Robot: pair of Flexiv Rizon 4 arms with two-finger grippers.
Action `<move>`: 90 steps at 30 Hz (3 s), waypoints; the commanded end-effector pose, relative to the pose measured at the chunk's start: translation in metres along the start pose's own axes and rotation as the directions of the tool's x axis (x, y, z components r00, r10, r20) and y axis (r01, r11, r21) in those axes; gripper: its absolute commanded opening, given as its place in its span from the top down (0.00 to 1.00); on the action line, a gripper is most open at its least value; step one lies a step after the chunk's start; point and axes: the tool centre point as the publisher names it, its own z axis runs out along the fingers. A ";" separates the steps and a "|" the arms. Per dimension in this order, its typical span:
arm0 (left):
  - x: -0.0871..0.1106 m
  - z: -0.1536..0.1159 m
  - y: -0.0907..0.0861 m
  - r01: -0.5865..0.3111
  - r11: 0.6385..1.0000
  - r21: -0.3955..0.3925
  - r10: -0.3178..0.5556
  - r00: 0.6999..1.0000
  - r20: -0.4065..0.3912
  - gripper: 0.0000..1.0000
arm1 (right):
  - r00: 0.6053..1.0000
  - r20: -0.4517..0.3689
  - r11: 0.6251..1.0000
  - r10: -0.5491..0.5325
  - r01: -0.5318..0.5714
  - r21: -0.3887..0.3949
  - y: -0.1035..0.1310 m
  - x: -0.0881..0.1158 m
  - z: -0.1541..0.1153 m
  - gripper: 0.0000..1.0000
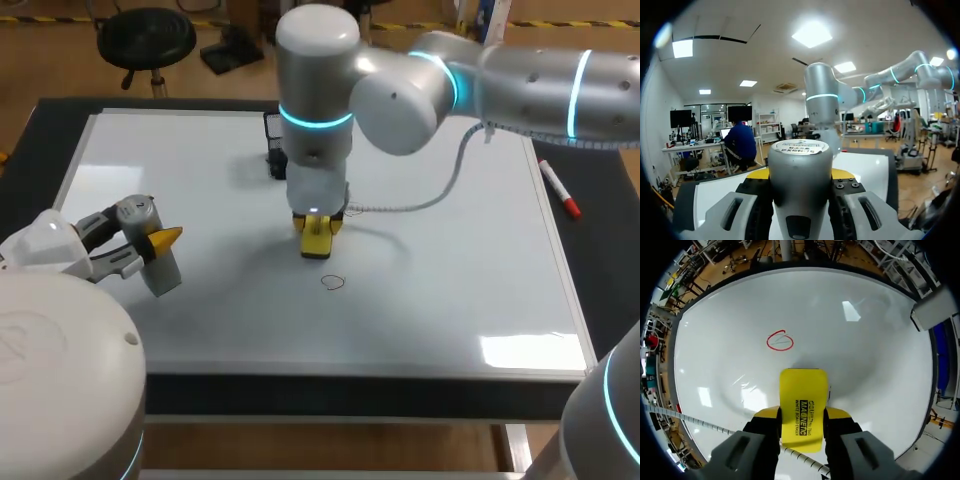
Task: Pick up the inspection probe, press it on each red-marked spot on the whiteboard one by one, put down the probe, pick up the eraser, and wipe off all the red marks.
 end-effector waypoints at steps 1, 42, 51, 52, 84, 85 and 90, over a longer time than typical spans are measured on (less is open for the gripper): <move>0.000 0.001 0.000 -0.002 1.000 0.002 0.002 1.000 0.003 1.00 | 0.999 0.016 0.999 0.039 -0.039 0.008 -0.012 0.021 -0.023 1.00; 0.000 0.001 0.000 -0.002 1.000 0.002 0.002 1.000 0.003 1.00 | 0.701 0.008 0.700 0.713 -0.713 0.027 -0.051 0.294 -0.040 1.00; 0.000 0.001 0.000 -0.002 1.000 0.002 0.002 1.000 0.003 1.00 | 0.685 0.011 0.684 0.729 -0.729 0.024 -0.047 0.302 -0.037 1.00; 0.000 0.001 0.000 -0.002 1.000 0.002 0.002 1.000 0.003 1.00 | 0.685 0.011 0.684 0.729 -0.729 0.024 -0.047 0.302 -0.037 1.00; -0.001 0.032 -0.010 -0.033 0.999 0.027 0.035 0.996 -0.085 1.00 | 0.685 0.011 0.684 0.729 -0.729 0.024 -0.047 0.302 -0.037 1.00; -0.001 0.039 -0.012 -0.037 0.999 0.034 0.040 0.994 -0.098 1.00 | 0.685 0.011 0.684 0.729 -0.729 0.024 -0.047 0.302 -0.037 1.00; 0.000 0.074 -0.022 -0.049 0.996 0.080 0.063 0.982 -0.179 1.00 | 0.685 0.011 0.684 0.729 -0.729 0.024 -0.047 0.302 -0.037 1.00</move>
